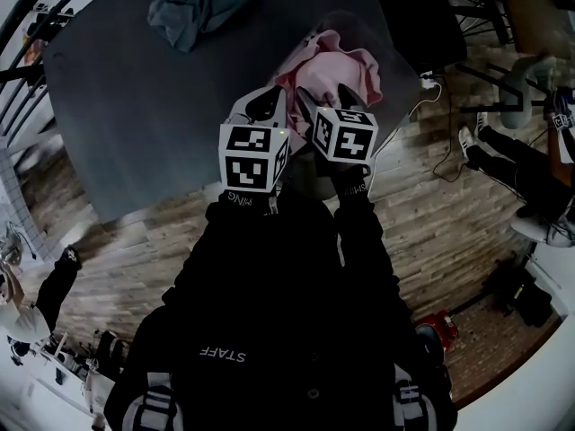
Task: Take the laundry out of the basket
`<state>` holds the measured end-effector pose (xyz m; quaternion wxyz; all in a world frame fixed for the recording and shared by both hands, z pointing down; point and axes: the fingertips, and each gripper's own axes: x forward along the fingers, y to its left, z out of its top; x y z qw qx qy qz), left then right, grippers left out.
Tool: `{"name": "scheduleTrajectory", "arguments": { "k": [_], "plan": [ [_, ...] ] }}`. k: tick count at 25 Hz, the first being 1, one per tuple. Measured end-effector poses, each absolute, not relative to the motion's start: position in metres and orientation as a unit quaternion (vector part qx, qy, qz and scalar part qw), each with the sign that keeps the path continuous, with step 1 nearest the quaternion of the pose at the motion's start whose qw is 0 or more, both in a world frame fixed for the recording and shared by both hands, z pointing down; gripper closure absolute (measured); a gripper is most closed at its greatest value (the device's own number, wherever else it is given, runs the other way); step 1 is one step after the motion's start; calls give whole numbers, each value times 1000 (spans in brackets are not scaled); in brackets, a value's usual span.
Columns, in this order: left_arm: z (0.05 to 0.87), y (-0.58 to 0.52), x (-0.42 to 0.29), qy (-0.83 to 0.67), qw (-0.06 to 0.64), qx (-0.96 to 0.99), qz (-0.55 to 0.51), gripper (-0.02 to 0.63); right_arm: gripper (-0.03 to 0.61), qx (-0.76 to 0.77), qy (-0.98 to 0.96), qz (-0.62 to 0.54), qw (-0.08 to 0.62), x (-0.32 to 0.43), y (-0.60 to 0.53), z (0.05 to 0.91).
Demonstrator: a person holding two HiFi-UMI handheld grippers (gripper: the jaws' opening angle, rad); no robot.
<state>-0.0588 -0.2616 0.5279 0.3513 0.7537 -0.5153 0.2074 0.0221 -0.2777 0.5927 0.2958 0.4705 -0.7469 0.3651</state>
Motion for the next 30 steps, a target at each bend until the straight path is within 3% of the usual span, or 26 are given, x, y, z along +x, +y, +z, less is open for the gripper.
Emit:
{"name": "scheduleTrajectory", "arguments": {
  "k": [11,30],
  "plan": [
    [537,-262,-57,-508,358,754,212,612,66,451,-719,379,368,27,-284,659],
    [541,-250,-63,-503,381,746,211,613,43,450,-665,345,486,42,-295,751]
  ]
}}
